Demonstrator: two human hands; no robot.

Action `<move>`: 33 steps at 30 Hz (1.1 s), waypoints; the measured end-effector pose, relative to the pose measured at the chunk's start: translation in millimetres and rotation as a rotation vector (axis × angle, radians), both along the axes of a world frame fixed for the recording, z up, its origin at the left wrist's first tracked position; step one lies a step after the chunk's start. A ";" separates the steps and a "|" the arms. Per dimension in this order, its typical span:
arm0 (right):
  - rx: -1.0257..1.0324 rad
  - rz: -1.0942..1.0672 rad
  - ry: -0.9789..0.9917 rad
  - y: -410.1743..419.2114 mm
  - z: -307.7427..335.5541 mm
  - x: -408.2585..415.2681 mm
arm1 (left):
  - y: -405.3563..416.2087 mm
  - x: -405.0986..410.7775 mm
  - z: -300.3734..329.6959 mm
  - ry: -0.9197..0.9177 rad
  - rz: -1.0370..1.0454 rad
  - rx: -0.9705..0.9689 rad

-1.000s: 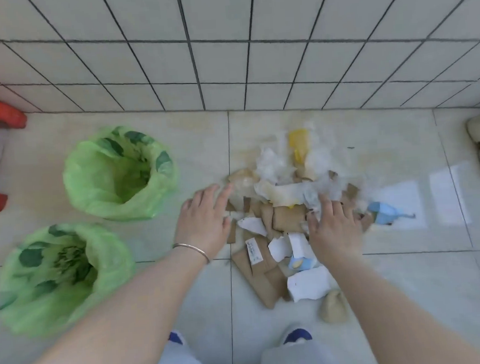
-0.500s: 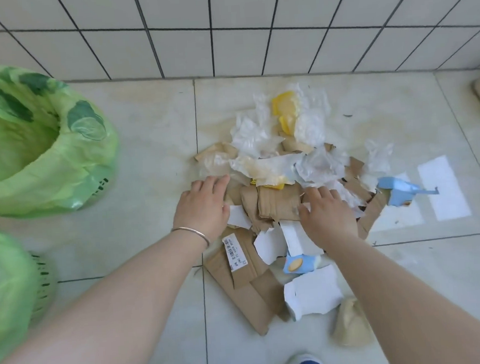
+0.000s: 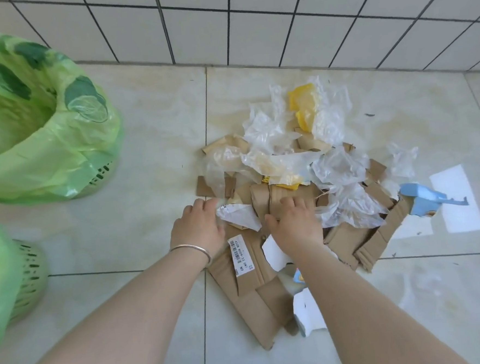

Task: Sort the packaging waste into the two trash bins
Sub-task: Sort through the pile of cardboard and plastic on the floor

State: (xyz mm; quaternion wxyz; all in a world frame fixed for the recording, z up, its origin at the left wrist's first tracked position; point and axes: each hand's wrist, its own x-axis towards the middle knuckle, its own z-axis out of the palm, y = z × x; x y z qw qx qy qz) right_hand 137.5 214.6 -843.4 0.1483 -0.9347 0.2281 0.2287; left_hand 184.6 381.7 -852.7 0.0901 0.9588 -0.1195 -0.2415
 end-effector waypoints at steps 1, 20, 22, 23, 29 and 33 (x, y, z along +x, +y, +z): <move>-0.016 -0.007 0.003 3.5 -6.7 1.4 | -0.5 0.5 -3.2 0.006 -0.003 0.002; -0.060 -0.026 -0.019 -0.2 -50.9 11.3 | -34.9 22.5 -51.5 0.240 0.264 -0.326; -0.044 -0.047 -0.023 -3.0 -51.6 10.2 | -43.4 26.1 -53.0 0.240 0.291 -0.345; -0.048 -0.052 -0.028 -4.0 -52.6 9.0 | -46.9 27.5 -54.0 0.243 0.295 -0.361; -0.062 -0.058 -0.088 -1.7 -56.2 0.8 | -60.9 27.2 -56.3 0.407 0.347 -0.494; -0.038 -0.015 -0.032 -5.7 -42.5 -12.6 | -64.0 21.4 -50.5 0.411 0.426 -0.586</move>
